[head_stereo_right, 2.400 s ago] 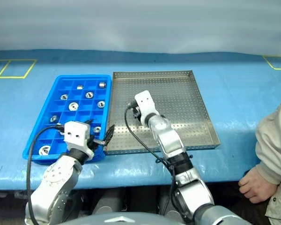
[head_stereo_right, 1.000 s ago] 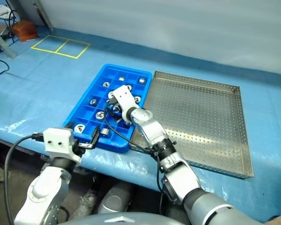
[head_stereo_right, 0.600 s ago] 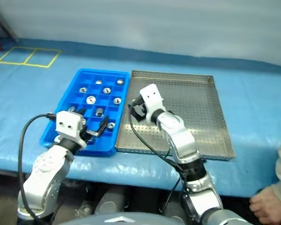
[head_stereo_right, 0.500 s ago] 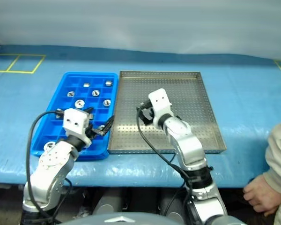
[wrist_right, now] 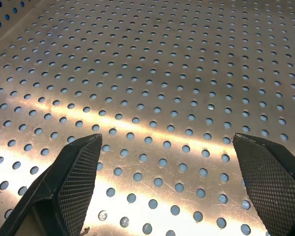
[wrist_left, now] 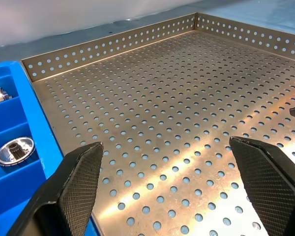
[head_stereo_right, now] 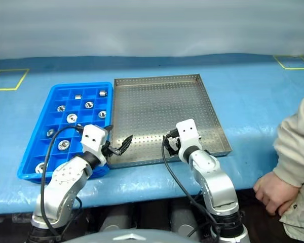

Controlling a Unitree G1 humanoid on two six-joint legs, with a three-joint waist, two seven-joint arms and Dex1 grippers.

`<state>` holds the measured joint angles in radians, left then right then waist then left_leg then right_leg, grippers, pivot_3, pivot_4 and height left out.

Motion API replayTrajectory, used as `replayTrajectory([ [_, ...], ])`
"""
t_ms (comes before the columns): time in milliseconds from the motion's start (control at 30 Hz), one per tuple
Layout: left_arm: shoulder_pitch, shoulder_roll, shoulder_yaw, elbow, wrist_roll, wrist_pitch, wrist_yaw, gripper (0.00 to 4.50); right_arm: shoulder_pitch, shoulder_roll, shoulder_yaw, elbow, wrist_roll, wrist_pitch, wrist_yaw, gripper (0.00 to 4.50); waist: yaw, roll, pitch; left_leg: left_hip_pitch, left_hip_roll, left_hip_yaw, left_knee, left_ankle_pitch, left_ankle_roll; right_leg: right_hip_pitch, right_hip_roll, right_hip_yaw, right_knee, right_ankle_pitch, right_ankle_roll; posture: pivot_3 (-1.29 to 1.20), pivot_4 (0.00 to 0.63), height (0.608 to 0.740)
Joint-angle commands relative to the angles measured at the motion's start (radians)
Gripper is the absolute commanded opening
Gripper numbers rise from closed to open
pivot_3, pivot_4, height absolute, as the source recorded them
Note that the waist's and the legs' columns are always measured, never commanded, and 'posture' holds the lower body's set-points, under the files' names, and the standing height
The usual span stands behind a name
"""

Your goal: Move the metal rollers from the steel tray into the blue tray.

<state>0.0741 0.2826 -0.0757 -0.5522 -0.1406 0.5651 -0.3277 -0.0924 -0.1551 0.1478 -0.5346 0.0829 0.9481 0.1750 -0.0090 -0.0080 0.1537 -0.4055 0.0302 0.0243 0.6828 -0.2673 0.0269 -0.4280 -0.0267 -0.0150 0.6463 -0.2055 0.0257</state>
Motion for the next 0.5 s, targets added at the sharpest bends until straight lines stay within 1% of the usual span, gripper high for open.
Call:
replayTrajectory([
  [33, 0.011, 0.0, 0.002, -0.054, -0.009, 0.001, 0.007, 4.5, -0.015, -0.007, 0.002, -0.03, 0.006, -0.004, 0.003, 4.46, 0.001, 0.0, 0.0, 0.0, 0.0, 0.001, 0.0, 0.0, 0.0, 0.0, 0.0, 0.001, 0.0, 0.0, 0.001, 0.06, 0.15, 0.74],
  [500, 0.032, -0.013, -0.002, -0.076, -0.007, 0.004, 0.034, 4.5, -0.032, -0.007, 0.034, -0.009, 0.01, -0.001, 0.009, 4.46, 0.015, 0.0, 0.0, 0.0, 0.0, 0.002, 0.0, -0.001, 0.001, -0.001, 0.0, 0.003, -0.001, 0.001, 0.001, 0.09, 0.15, 0.74],
])
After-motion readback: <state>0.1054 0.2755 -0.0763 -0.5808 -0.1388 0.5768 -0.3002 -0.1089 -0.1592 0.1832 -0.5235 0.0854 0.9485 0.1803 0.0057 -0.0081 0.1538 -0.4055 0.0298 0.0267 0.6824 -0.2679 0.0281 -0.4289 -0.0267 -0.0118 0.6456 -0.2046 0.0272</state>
